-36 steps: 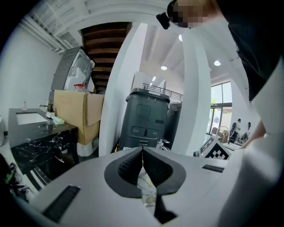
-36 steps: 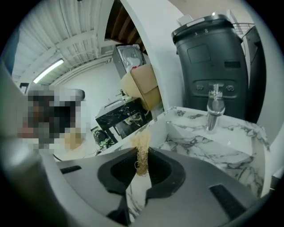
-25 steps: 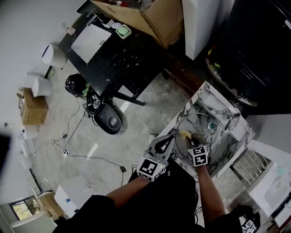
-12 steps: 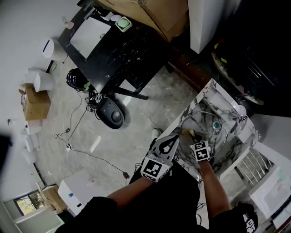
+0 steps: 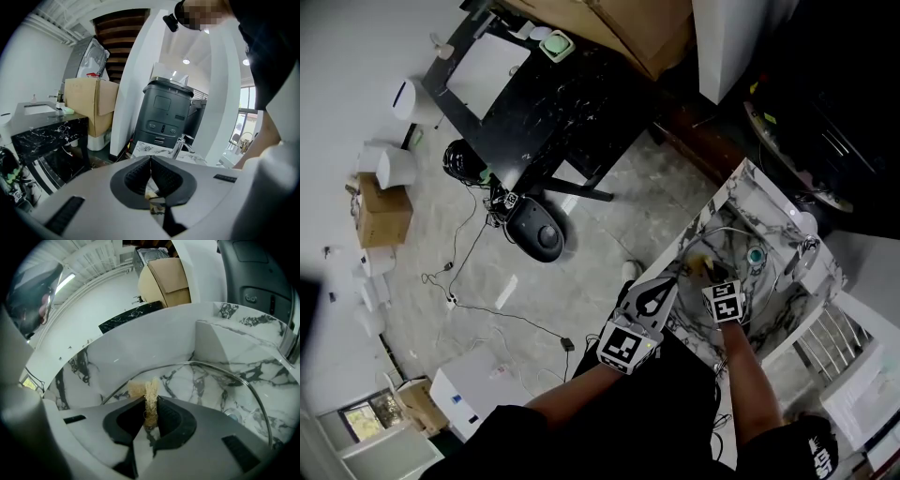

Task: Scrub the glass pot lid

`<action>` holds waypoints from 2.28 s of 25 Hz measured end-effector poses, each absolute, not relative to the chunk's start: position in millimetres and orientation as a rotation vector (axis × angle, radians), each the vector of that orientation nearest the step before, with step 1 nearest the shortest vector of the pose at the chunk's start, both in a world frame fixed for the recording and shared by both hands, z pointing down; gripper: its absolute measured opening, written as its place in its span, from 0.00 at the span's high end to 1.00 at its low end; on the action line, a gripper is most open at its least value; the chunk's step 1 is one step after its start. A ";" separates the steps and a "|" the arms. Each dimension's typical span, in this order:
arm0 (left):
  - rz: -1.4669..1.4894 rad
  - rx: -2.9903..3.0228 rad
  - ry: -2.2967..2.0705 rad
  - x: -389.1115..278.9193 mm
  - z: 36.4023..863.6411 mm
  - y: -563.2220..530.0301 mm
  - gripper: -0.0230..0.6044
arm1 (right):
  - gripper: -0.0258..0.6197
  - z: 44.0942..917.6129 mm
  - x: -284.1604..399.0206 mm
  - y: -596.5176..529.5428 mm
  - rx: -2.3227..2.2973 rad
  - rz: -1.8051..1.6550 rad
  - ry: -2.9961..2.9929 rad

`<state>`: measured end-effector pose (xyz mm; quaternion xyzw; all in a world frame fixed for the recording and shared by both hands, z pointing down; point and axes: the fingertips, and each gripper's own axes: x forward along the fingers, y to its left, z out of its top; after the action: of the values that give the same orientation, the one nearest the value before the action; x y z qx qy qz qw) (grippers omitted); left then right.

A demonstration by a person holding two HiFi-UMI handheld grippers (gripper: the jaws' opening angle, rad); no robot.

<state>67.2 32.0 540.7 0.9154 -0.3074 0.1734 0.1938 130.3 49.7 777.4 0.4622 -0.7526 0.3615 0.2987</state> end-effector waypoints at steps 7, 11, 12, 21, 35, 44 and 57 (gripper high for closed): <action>0.526 2.580 -0.810 76.4 543.3 33.9 0.94 | 0.86 782.1 156.5 44.0 1.309 0.992 -1.954; 0.526 2.581 -0.798 80.1 543.8 33.4 0.94 | 0.86 786.1 171.3 44.3 1.357 0.999 -1.916; 0.525 2.581 -0.798 80.5 543.9 33.5 0.94 | 0.86 787.0 175.2 44.5 1.371 1.001 -1.904; 0.520 2.578 -0.778 82.1 545.3 38.6 0.94 | 0.86 790.4 215.9 52.1 1.506 1.052 -1.801; 0.496 2.583 -0.752 86.7 541.4 50.5 0.94 | 0.86 791.1 265.4 76.2 1.640 1.085 -1.671; 0.498 2.650 -0.704 100.2 534.9 61.6 0.94 | 0.86 788.0 283.2 93.5 1.666 1.074 -1.604; 0.491 2.663 -0.688 93.8 528.7 71.8 0.94 | 0.86 783.2 297.1 129.9 1.676 1.046 -1.500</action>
<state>93.8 71.8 528.7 0.9387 -0.2426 0.1730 0.1732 297.1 129.9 783.2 0.6392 -0.5718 0.3989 0.3246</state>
